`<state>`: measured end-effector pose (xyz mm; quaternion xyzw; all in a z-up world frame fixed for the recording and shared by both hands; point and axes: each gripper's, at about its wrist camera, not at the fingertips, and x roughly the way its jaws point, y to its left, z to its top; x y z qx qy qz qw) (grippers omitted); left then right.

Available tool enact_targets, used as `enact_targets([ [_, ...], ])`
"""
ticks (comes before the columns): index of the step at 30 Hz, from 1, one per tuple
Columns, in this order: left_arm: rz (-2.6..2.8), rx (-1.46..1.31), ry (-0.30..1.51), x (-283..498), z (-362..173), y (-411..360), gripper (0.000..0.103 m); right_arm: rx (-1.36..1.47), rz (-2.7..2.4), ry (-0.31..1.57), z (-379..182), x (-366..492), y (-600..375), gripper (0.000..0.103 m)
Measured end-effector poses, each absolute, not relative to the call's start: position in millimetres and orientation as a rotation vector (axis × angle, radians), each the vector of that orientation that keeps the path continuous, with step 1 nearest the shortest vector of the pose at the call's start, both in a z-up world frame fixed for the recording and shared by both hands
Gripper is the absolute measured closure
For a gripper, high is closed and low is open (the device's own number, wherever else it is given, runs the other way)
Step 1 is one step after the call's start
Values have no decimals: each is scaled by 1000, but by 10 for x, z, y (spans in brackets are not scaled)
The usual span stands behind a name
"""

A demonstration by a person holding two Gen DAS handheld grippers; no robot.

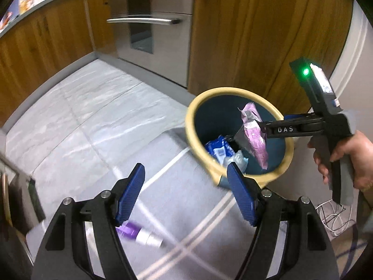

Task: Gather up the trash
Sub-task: 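Move both open tools from the bin back over the mat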

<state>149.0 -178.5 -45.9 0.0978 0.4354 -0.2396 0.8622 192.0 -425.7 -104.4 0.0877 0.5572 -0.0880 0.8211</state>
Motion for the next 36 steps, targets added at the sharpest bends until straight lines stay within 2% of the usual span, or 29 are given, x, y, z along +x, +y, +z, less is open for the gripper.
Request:
enact_targets([
  [15,-264,-27,951,698,-245,-364,31,22,-151,1285,-1186,1799,-3895,8],
  [20,-250,-57,939,684,-229,-244,31,-6,-100,1369,-1304,1701,-3761,8],
  [30,-271,-123,891,659,-144,-84,31,-132,-88,1424,-1302,1564,-3585,7],
  [36,-276,-133,879,652,-123,-43,31,-119,-118,1358,-1140,1566,-3569,7],
])
